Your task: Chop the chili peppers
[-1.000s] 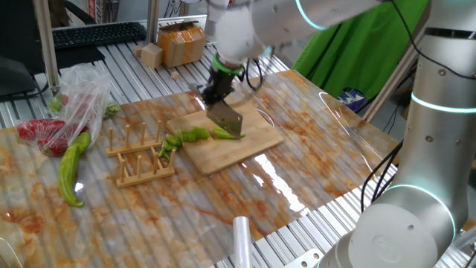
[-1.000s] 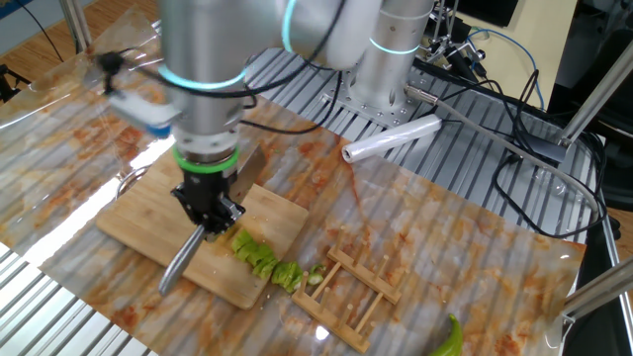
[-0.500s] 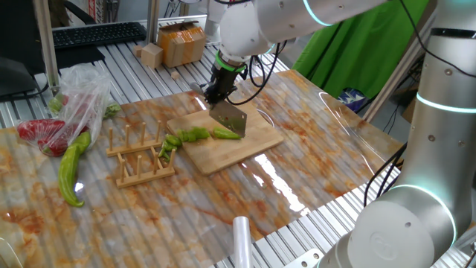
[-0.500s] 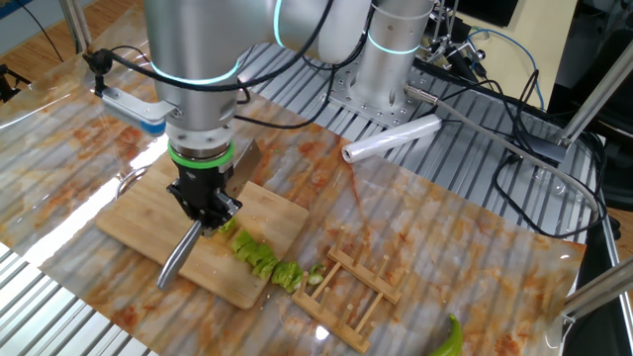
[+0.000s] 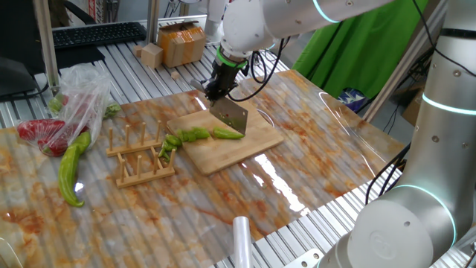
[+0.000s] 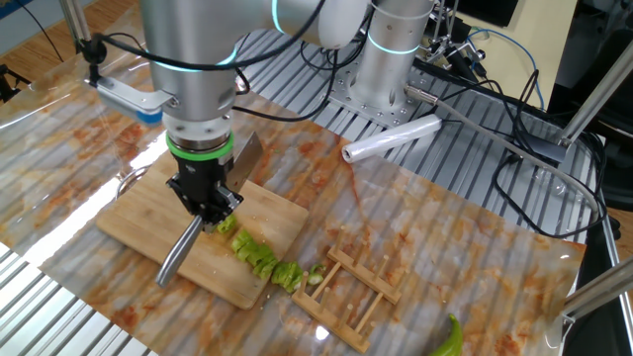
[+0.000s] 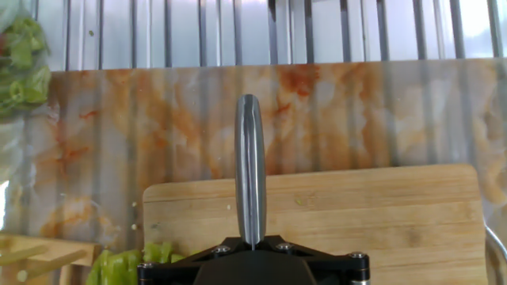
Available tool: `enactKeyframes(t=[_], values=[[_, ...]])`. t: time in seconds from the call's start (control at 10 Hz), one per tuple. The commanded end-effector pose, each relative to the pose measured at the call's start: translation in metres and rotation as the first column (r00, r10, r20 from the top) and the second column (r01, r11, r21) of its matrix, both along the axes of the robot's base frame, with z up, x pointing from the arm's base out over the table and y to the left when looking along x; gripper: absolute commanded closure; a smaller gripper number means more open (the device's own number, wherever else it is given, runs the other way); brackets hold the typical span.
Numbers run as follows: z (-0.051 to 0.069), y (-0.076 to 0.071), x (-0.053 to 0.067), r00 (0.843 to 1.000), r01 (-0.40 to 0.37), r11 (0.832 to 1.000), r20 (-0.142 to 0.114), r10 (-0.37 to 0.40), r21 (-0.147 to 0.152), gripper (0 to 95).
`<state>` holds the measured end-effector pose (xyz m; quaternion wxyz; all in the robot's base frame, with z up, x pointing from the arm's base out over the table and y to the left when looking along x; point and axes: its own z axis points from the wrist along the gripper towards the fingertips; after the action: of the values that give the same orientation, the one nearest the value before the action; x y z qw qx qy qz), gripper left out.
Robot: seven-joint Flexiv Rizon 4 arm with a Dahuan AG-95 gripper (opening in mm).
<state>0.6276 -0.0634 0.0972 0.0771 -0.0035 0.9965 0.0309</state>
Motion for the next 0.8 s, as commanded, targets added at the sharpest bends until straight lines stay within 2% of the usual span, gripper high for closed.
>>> enactKeyframes(t=[0.1,0.6,0.8], values=[[0.002,-0.0002,0.0015,1.0,0.001,1.0,0.0,-0.001,0.003,95.0],[0.0053,-0.0019,0.002,1.0,-0.001,1.0,0.005,0.001,-0.005,95.0],[0.0103,-0.0048,0.0041,1.0,-0.007,1.0,0.002,0.007,-0.009,95.0]])
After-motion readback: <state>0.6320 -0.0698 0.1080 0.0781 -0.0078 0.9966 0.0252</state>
